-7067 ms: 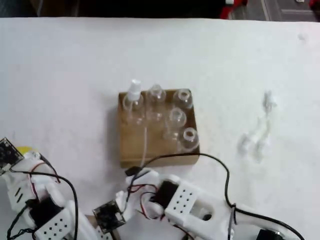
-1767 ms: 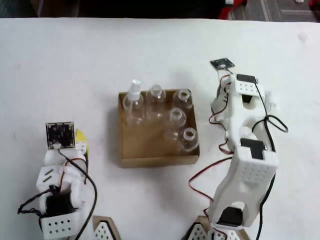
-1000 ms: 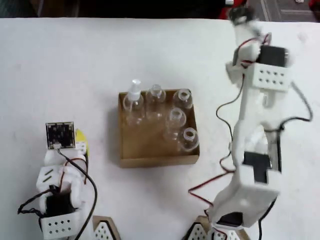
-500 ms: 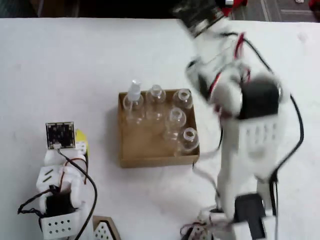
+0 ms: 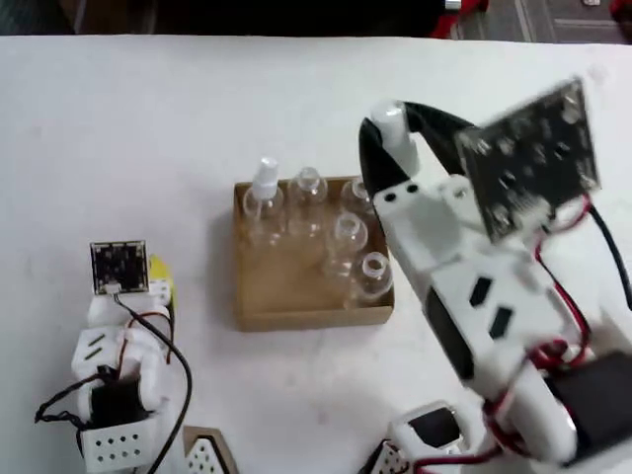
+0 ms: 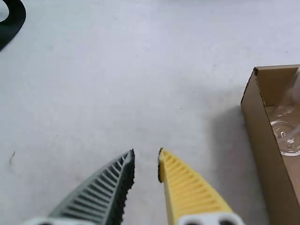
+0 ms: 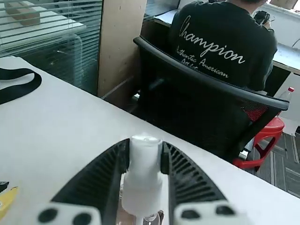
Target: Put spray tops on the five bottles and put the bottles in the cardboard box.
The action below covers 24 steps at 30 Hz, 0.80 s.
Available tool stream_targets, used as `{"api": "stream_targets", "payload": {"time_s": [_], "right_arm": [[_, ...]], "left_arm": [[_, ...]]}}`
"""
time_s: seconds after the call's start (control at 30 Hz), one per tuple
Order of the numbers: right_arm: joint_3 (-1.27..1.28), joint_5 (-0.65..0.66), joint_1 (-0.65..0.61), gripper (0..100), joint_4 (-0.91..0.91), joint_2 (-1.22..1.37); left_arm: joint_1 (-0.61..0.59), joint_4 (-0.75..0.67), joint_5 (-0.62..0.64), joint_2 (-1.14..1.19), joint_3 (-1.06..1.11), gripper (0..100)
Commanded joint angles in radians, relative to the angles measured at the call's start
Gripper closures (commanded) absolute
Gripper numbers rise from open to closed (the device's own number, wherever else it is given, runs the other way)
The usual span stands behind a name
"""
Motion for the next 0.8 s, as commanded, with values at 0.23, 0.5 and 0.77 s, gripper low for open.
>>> {"api": "stream_targets", "payload": {"time_s": [0.23, 0.5, 0.77], "right_arm": [[0.086, -0.017, 0.001, 97.8, 0.001, -0.108], [0.160, -0.018, -0.179, 98.1, 0.071, -0.176], [0.324, -0.048, -0.189, 98.1, -0.088, -0.259]], "left_arm": [[0.028, -0.020, -0.012, -0.004, -0.002, 91], [0.061, -0.005, -0.077, -0.004, -0.002, 91], [0.054, 0.002, -0.080, -0.004, -0.002, 91]]}}
